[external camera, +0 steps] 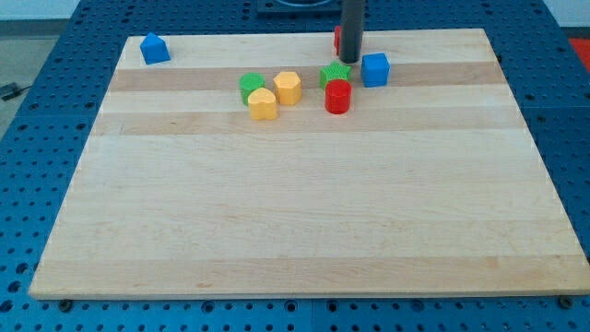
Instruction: Move red star diagonal to the hexagon
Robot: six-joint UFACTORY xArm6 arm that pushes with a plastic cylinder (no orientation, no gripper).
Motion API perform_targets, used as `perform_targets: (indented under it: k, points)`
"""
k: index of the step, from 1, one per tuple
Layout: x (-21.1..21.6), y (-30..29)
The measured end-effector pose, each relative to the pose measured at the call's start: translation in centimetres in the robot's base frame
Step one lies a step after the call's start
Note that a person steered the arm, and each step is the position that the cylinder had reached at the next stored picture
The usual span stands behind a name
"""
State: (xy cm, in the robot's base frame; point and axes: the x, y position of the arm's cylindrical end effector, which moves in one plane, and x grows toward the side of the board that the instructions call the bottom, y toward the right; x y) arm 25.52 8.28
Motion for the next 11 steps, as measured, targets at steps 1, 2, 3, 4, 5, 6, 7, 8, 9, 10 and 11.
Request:
perform_targets:
  k: [1,2,3,4,5,6,7,8,9,10,11]
  points:
    - [0.7,4.2]
    - [-0.6,7.7]
    - [-4.1,7.2]
    - [-5.0,4.6]
    - [-5.0,1.9]
    - [-5.0,-2.6]
    - [-5.0,-5.4]
    - [-5.0,-0.9]
    - [-4.7,3.9]
    - [-3.1,3.7]
    - [-1.1,3.1]
